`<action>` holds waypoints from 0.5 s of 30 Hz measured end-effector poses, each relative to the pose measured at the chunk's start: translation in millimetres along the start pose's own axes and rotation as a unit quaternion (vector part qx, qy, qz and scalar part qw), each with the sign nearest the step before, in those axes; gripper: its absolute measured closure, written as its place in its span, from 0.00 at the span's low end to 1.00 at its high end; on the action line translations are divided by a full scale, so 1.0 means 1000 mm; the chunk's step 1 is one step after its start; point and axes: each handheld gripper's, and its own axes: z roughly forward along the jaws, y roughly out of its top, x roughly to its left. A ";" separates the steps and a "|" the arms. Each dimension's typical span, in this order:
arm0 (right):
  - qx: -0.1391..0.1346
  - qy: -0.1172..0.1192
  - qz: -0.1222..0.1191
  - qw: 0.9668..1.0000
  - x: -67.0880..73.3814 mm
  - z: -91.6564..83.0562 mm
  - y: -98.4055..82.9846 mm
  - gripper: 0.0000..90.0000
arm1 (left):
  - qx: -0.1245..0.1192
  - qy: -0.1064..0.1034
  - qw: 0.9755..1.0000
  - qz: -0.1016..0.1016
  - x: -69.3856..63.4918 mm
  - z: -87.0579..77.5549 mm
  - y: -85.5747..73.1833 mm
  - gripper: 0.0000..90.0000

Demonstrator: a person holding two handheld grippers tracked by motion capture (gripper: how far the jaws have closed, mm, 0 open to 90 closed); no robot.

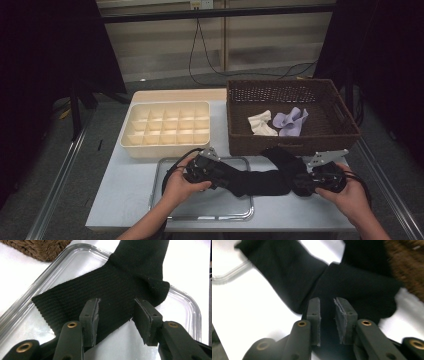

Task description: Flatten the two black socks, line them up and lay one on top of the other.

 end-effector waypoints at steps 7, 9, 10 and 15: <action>-0.021 -0.036 0.026 0.999 -0.018 0.011 0.022 0.53 | 0.000 -0.002 1.000 0.006 0.000 0.000 0.001 0.59; -0.013 -0.052 0.035 0.998 -0.022 0.023 0.027 0.43 | -0.010 -0.003 1.000 -0.003 0.000 0.002 0.000 0.58; -0.011 -0.058 0.042 0.997 -0.025 0.029 0.029 0.40 | 0.005 0.009 1.000 0.001 0.000 0.001 0.001 0.58; 0.008 -0.069 0.061 0.996 -0.032 0.058 0.025 0.32 | -0.001 -0.007 1.000 0.005 0.000 0.001 0.001 0.57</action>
